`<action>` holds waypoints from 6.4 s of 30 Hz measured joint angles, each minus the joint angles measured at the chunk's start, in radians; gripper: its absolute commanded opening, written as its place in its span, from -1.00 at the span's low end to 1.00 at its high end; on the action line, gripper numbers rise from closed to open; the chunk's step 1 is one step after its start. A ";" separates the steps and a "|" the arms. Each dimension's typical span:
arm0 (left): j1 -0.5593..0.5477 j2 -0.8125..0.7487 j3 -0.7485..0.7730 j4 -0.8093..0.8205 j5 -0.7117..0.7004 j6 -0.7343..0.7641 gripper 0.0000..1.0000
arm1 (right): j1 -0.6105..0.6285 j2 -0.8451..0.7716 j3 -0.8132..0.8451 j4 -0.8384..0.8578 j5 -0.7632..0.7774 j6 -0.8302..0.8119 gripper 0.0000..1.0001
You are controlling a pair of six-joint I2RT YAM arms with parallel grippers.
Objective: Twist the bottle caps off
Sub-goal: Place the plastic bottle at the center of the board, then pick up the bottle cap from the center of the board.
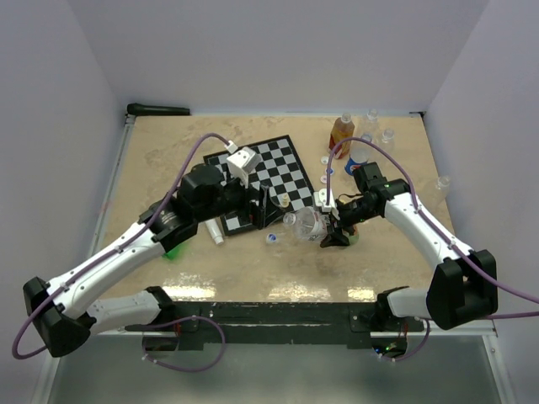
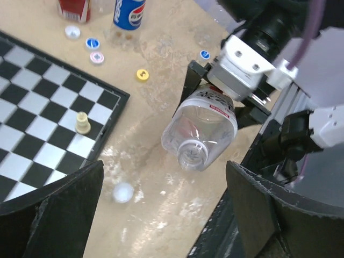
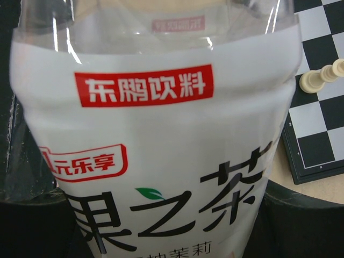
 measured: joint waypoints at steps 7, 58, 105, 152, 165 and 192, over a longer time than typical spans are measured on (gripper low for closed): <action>0.000 -0.195 -0.103 0.059 0.100 0.381 1.00 | 0.000 0.000 0.000 -0.001 0.000 0.000 -0.63; -0.001 0.094 -0.410 0.816 0.426 0.302 -0.08 | 0.002 0.000 0.000 -0.019 0.000 -0.016 -0.63; 0.208 -0.045 0.238 -0.353 -0.195 0.452 -1.00 | -0.003 -0.062 0.009 -0.063 -0.053 -0.026 0.96; 0.888 0.702 0.651 -0.189 -0.243 0.320 0.27 | -0.003 -0.096 0.009 -0.044 -0.053 -0.024 0.97; 0.888 0.478 0.573 -0.172 -0.216 0.304 1.00 | -0.003 -0.096 0.008 -0.040 -0.053 -0.024 0.97; 0.297 -0.066 -0.150 -0.197 -0.096 0.127 1.00 | -0.003 -0.093 0.000 0.006 -0.026 0.021 0.97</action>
